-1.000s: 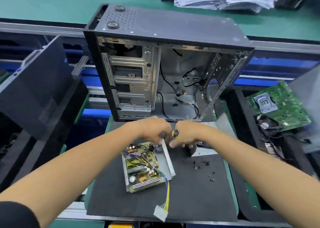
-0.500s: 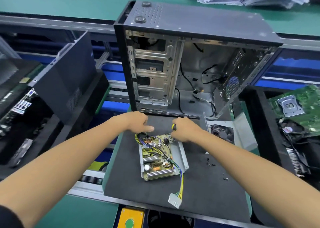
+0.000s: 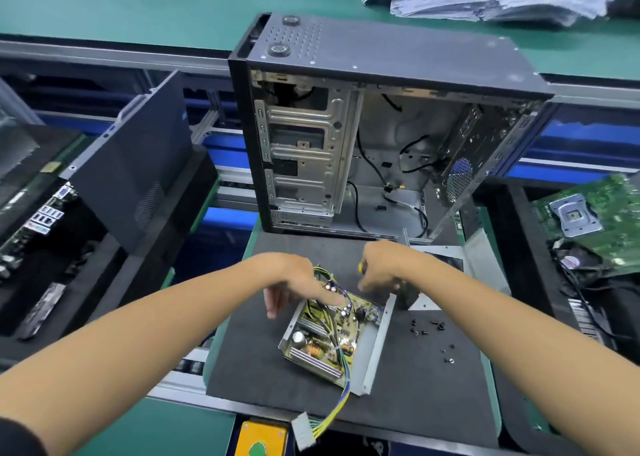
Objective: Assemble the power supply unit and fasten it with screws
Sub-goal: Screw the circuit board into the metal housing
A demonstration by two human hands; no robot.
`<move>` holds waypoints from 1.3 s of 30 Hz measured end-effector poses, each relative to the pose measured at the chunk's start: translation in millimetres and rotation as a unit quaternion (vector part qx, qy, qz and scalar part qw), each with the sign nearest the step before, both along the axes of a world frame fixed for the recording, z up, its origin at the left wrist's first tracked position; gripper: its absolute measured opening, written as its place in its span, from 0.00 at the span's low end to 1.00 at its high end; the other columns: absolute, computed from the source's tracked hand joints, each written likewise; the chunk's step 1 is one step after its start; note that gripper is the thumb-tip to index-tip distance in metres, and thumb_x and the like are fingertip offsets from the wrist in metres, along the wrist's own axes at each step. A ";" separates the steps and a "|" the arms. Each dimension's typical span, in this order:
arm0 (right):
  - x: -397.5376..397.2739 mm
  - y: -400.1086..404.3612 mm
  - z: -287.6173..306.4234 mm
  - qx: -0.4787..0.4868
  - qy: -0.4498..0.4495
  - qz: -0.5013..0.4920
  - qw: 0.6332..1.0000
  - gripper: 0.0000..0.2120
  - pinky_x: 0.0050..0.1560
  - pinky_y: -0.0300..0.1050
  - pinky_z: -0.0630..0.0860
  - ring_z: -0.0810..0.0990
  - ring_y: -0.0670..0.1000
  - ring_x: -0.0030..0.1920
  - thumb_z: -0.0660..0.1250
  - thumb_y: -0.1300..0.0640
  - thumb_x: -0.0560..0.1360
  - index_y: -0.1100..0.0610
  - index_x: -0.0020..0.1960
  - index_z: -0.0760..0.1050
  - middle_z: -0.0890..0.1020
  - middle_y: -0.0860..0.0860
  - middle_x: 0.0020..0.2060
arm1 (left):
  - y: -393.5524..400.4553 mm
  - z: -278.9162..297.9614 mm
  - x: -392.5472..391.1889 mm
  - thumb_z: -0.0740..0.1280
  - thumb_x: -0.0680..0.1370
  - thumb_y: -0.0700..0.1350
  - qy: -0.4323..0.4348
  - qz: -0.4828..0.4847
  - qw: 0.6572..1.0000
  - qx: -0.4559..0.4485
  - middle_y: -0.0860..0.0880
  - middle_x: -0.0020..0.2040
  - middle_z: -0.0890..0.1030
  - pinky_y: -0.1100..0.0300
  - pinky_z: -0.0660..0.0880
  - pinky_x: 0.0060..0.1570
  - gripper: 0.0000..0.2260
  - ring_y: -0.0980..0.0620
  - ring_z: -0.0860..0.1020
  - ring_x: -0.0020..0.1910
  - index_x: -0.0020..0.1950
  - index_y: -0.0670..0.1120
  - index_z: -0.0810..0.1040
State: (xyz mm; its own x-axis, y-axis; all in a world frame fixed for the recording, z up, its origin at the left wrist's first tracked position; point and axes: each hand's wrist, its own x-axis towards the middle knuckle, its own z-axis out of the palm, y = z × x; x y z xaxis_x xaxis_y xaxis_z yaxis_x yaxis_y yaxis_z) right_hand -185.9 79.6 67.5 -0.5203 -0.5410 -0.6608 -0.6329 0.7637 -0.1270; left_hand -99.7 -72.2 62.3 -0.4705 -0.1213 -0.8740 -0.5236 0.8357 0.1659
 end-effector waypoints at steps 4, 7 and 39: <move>2.0 -17.4 -7.8 -0.191 -0.005 0.020 0.981 0.09 0.38 0.45 0.70 0.71 0.53 0.36 0.72 0.55 0.70 0.59 0.46 0.77 0.74 0.54 0.35 | 8.5 -5.2 0.9 0.71 0.72 0.54 0.017 0.014 1.000 -0.003 0.38 0.33 0.81 0.54 0.82 0.35 0.20 0.43 0.81 0.28 0.41 0.36 0.73; 11.3 -30.4 -17.5 -0.221 -0.007 0.069 0.973 0.14 0.41 0.45 0.69 0.71 0.51 0.42 0.73 0.53 0.71 0.55 0.55 0.78 0.70 0.44 0.34 | -1.9 -1.7 1.2 0.66 0.73 0.42 0.015 0.016 0.999 0.036 0.42 0.32 0.83 0.56 0.82 0.37 0.07 0.44 0.82 0.31 0.40 0.37 0.77; -27.4 -23.6 -33.8 -0.207 -0.151 -0.098 0.962 0.10 0.21 0.34 0.64 0.71 0.49 0.24 0.69 0.55 0.75 0.62 0.50 0.75 0.73 0.55 0.32 | -64.0 -31.9 -10.1 0.74 0.71 0.44 0.175 -0.193 0.965 -0.021 0.49 0.46 0.75 0.56 0.72 0.43 0.16 0.50 0.75 0.42 0.53 0.44 0.71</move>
State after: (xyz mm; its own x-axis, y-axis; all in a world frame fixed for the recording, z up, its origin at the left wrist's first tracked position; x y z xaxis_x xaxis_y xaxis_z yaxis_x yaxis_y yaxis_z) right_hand -213.4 55.9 33.7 -0.4577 -0.7007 -0.5474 -0.3684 0.7097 -0.6004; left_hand -109.8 -136.2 30.4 -0.7535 0.0916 -0.6510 -0.0887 0.9670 0.2387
